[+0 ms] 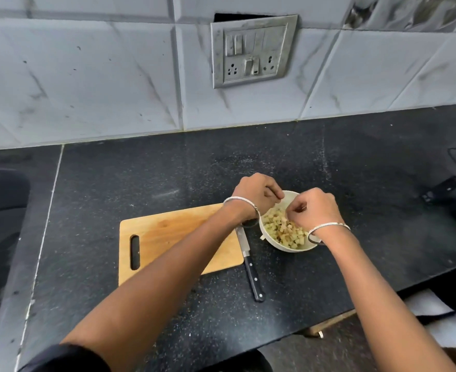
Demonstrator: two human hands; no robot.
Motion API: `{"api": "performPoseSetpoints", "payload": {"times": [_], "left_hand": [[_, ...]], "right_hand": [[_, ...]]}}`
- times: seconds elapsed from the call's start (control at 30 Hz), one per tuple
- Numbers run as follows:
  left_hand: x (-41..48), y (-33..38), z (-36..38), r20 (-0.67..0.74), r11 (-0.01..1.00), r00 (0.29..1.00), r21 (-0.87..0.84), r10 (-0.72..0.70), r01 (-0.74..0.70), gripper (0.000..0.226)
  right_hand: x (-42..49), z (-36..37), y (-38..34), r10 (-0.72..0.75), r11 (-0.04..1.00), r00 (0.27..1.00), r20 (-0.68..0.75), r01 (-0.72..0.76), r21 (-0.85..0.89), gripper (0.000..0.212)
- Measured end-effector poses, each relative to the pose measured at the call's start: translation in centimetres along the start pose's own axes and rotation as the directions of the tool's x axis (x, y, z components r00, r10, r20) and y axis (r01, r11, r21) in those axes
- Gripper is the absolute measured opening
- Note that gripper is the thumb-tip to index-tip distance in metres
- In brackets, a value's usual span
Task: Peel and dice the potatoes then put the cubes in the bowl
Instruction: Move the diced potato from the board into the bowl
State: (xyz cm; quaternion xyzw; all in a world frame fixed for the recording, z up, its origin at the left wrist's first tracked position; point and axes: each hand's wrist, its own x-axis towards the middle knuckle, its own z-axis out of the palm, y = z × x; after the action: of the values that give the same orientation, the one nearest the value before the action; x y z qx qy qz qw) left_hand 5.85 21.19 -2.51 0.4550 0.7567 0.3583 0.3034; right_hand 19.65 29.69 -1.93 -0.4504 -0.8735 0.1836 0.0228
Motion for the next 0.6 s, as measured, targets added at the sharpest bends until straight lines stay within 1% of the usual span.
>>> {"api": "performPoseSetpoints", "payload": {"times": [0.03, 0.07, 0.1, 0.17, 0.2, 0.27, 0.3, 0.37, 0.43, 0.5, 0.57, 0.6], "left_hand": [[-0.7, -0.4, -1.1, 0.028, 1.0, 1.0, 0.007, 0.012, -0.012, 0.029], [-1.4, -1.0, -2.4, 0.059, 0.999, 0.998, 0.028, 0.017, -0.019, 0.03], [-2.1, -1.8, -3.7, 0.083, 0.999, 0.996, 0.048, 0.013, -0.017, 0.03], [-4.0, -3.9, -6.5, 0.103, 0.996, 0.994, 0.089, -0.038, 0.029, 0.028], [-5.0, -5.1, -7.8, 0.106, 0.989, 0.991, 0.131, -0.079, 0.065, 0.027], [-7.1, -7.6, -9.8, 0.094, 0.963, 0.98, 0.226, -0.174, 0.149, 0.024], [-8.0, -8.7, -10.3, 0.08, 0.947, 0.972, 0.256, -0.222, 0.195, 0.025], [-10.0, -10.7, -10.8, 0.049, 0.915, 0.947, 0.281, -0.316, 0.291, 0.03], [-11.7, -12.4, -10.5, 0.027, 0.885, 0.923, 0.298, -0.383, 0.359, 0.035], [-12.8, -13.7, -9.9, 0.003, 0.865, 0.91, 0.312, -0.414, 0.392, 0.039], [-13.5, -14.5, -9.2, -0.049, 0.857, 0.906, 0.305, -0.42, 0.414, 0.038], [-13.8, -15.0, -9.0, -0.08, 0.855, 0.9, 0.288, -0.428, 0.432, 0.037]], "right_hand": [[-0.3, 0.1, -0.3, -0.014, 0.999, 0.997, 0.08, 0.017, -0.038, 0.01], [-0.6, 0.3, -0.6, -0.031, 0.998, 0.994, 0.106, 0.037, -0.057, 0.011], [-0.7, 0.5, -1.1, -0.057, 0.997, 0.995, 0.077, 0.06, -0.043, 0.011], [-1.5, 0.9, -2.6, -0.117, 0.99, 0.993, -0.034, 0.119, 0.073, 0.011], [-1.9, 1.4, -3.7, -0.146, 0.977, 0.987, -0.063, 0.154, 0.146, 0.012], [-2.7, 3.2, -5.9, -0.231, 0.936, 0.972, -0.042, 0.234, 0.263, 0.014], [-3.1, 4.3, -7.0, -0.286, 0.92, 0.958, -0.007, 0.277, 0.277, 0.015], [-3.5, 7.2, -8.7, -0.401, 0.896, 0.913, 0.08, 0.372, 0.242, 0.018], [-3.8, 9.8, -10.4, -0.481, 0.873, 0.868, 0.123, 0.461, 0.156, 0.024], [-4.0, 11.7, -12.1, -0.528, 0.849, 0.831, 0.174, 0.519, 0.099, 0.033], [-4.2, 13.2, -13.3, -0.587, 0.809, 0.782, 0.21, 0.577, 0.11, 0.039], [-4.4, 14.0, -13.9, -0.628, 0.775, 0.746, 0.221, 0.624, 0.099, 0.042]]}}
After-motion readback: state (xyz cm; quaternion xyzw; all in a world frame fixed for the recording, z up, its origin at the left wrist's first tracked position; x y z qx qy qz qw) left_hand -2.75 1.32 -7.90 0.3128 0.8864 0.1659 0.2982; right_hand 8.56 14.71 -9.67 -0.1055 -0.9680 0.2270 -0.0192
